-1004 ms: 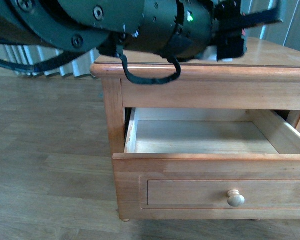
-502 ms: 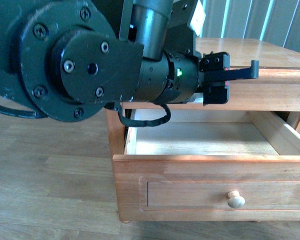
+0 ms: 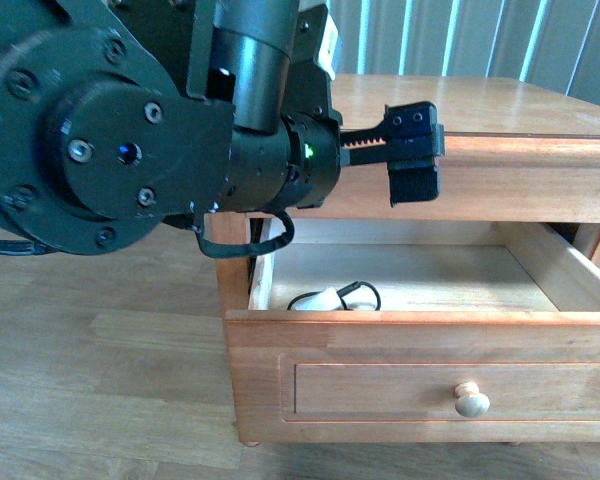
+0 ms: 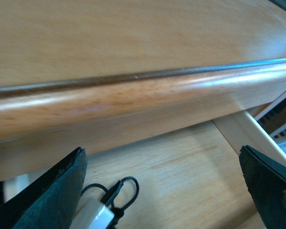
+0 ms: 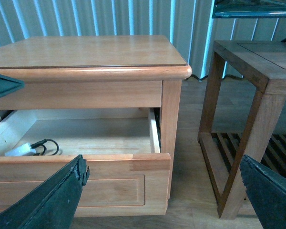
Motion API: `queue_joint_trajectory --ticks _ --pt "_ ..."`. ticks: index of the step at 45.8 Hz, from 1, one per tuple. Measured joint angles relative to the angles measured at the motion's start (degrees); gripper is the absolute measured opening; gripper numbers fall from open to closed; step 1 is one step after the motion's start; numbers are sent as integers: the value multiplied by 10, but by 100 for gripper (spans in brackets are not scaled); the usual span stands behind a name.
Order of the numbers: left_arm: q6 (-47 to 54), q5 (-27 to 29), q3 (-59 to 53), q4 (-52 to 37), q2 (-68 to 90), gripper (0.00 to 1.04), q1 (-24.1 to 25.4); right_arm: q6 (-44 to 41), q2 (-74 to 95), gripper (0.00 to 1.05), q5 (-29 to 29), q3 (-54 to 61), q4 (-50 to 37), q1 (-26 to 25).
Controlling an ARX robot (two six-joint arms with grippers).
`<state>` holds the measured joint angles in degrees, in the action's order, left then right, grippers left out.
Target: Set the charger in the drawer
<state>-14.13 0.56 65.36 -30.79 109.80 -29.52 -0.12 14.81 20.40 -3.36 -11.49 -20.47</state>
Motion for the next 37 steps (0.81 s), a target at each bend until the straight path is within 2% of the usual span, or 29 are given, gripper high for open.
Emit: queue_joint_trajectory --ticks 12,19,30,37 --pt "39 122 -94 -4 -167 99 13 0 0 96 0 0 0 0" --pt "60 218 -179 -9 -281 99 23 0 0 96 0 0 0 0" --pt "43 361 -312 20 -455 99 43 0 0 96 0 0 0 0" --pt "7 425 -376 60 -545 99 44 0 0 96 0 0 0 0"
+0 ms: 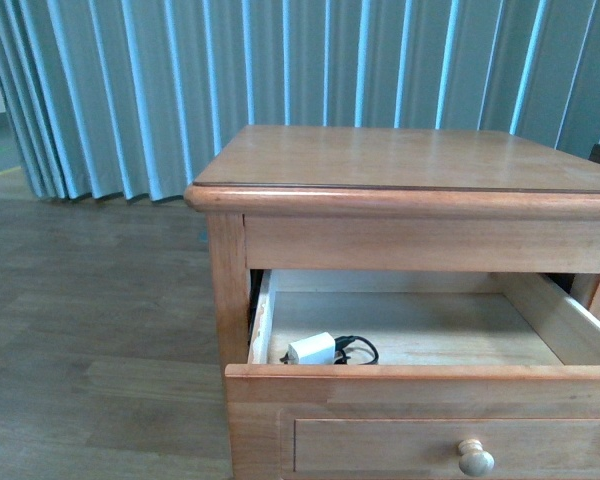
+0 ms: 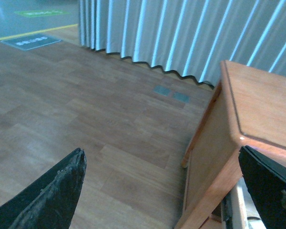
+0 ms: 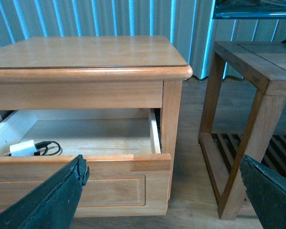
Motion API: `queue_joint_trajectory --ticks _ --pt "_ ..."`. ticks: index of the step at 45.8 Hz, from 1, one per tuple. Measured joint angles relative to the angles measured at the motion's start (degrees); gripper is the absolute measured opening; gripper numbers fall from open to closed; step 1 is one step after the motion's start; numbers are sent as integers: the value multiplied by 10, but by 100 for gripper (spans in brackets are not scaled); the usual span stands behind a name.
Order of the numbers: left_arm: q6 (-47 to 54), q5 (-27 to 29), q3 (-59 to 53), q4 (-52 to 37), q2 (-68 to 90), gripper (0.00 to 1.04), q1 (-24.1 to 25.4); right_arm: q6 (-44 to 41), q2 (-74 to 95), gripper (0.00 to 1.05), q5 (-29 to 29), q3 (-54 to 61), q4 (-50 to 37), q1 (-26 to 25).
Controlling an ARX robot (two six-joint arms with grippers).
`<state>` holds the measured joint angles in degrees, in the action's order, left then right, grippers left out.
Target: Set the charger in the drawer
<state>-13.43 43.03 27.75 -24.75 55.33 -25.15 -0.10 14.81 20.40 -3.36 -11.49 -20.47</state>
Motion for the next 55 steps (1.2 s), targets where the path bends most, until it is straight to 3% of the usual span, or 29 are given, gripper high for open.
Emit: queue_joint_trajectory --ticks 5,16,19,21,24,42,49,52,55 --pt "-25 24 -37 17 -45 99 0 0 0 96 0 0 0 0" --pt "-32 16 -40 17 -53 98 4 0 0 96 0 0 0 0" --pt "18 -106 -62 -8 -73 87 31 0 0 96 0 0 0 0" --pt "44 -157 -75 -12 -86 82 44 0 0 96 0 0 0 0" --pt "92 -254 -112 -15 -123 66 77 0 0 96 -1 0 0 0" --pt "124 -339 -197 -2 -221 4 157 0 0 96 -2 0 0 0" --pt "128 -367 -224 20 -269 4 186 0 0 96 -2 0 0 0" --pt "130 -423 -234 35 -294 4 230 0 0 96 -2 0 0 0" --pt "130 -425 -240 46 -313 4 249 0 0 96 -2 0 0 0"
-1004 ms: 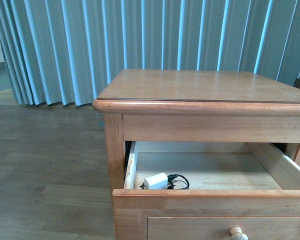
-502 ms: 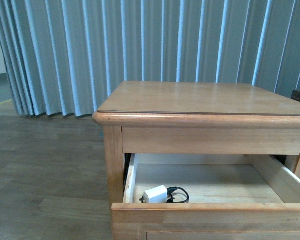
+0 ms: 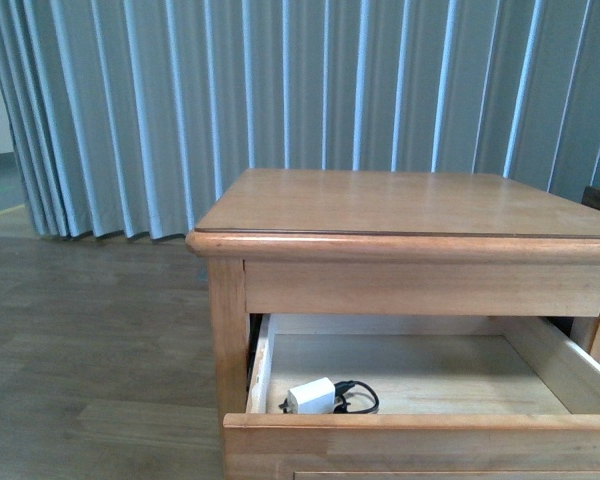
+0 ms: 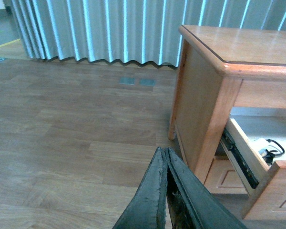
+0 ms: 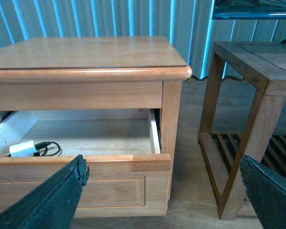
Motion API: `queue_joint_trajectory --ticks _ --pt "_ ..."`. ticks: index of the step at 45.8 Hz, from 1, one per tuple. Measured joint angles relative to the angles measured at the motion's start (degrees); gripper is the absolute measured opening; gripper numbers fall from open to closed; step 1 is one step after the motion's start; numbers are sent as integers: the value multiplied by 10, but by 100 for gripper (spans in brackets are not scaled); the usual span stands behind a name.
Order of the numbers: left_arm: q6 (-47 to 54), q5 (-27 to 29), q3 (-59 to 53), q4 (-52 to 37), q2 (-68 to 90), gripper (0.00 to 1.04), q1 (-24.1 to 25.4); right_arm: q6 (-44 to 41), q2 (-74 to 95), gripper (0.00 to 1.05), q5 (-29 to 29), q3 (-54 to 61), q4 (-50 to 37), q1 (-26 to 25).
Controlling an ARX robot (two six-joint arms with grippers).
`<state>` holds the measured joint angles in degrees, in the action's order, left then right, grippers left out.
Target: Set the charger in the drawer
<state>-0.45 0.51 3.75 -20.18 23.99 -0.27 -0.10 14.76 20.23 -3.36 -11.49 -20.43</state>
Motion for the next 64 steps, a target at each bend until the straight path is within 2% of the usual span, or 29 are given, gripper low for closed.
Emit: queue_joint_trajectory --ticks 34,38,58,64 --pt "0 -5 -31 101 -142 4 1 0 0 96 0 0 0 0" --pt "1 -5 -31 194 -219 4 1 0 0 96 0 0 0 0" --pt "1 -5 -31 202 -237 4 1 0 0 96 0 0 0 0" --pt "0 -5 -31 202 -237 23 1 0 0 96 0 0 0 0"
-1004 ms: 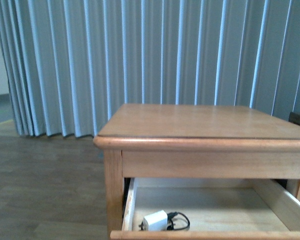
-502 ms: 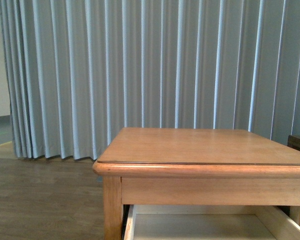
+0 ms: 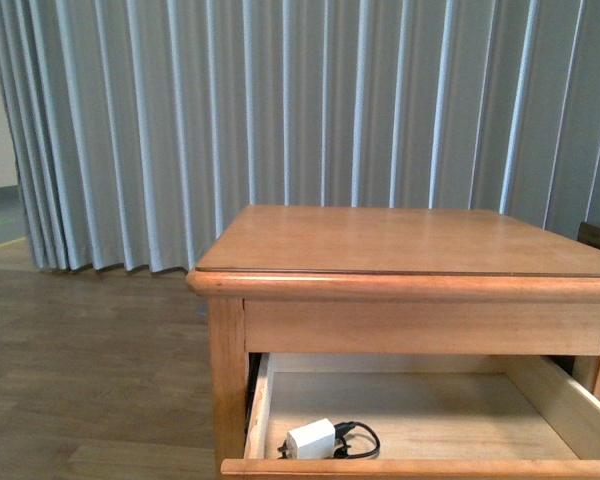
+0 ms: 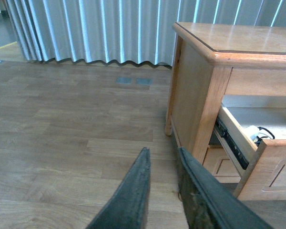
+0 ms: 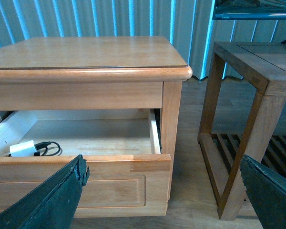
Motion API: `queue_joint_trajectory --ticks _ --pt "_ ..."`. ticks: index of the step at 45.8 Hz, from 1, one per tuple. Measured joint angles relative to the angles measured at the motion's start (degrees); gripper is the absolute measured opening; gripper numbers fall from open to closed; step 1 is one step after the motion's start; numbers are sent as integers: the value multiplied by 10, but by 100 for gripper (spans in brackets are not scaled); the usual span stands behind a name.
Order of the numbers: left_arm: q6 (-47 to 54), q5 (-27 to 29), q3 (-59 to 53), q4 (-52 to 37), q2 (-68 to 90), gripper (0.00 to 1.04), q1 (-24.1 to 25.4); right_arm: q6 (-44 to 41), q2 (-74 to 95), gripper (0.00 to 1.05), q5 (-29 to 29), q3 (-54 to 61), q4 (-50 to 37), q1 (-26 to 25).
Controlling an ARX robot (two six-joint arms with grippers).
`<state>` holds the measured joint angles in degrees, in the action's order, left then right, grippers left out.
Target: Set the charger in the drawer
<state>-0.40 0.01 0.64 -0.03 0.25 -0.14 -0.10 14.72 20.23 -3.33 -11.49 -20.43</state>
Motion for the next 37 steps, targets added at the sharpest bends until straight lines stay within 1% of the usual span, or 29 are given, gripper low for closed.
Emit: queue_joint_trajectory --ticks 13,14,15,17,18,19,20,22,23,26,33,35,37 --pt "0 0 0 0 0 70 0 0 0 96 0 0 0 0" --pt "0 0 0 0 0 75 0 0 0 96 0 0 0 0" --pt "0 0 0 0 0 81 0 -8 4 96 18 0 0 -4" --pt "0 0 0 0 0 91 0 -47 32 96 115 -3 -4 -18" --pt "0 0 0 0 0 97 0 -63 53 96 148 -5 -5 -16" --pt "0 0 0 0 0 100 0 -75 65 96 158 -6 -6 -10" --pt "1 0 0 0 0 100 0 -86 79 96 160 -6 -6 -3" --pt "1 0 0 0 0 98 0 -110 104 96 149 -6 -8 14" --pt "1 0 0 0 0 98 0 -130 135 96 120 -6 -19 39" --pt "1 0 0 0 0 99 0 -151 190 96 75 -9 -46 82" --pt "1 0 0 0 0 99 0 -162 304 96 -8 -27 -100 166" --pt "2 0 0 0 0 99 0 -161 327 96 -23 -31 -109 184" --pt "2 0 0 0 0 99 0 -156 368 96 -43 -42 -119 217"
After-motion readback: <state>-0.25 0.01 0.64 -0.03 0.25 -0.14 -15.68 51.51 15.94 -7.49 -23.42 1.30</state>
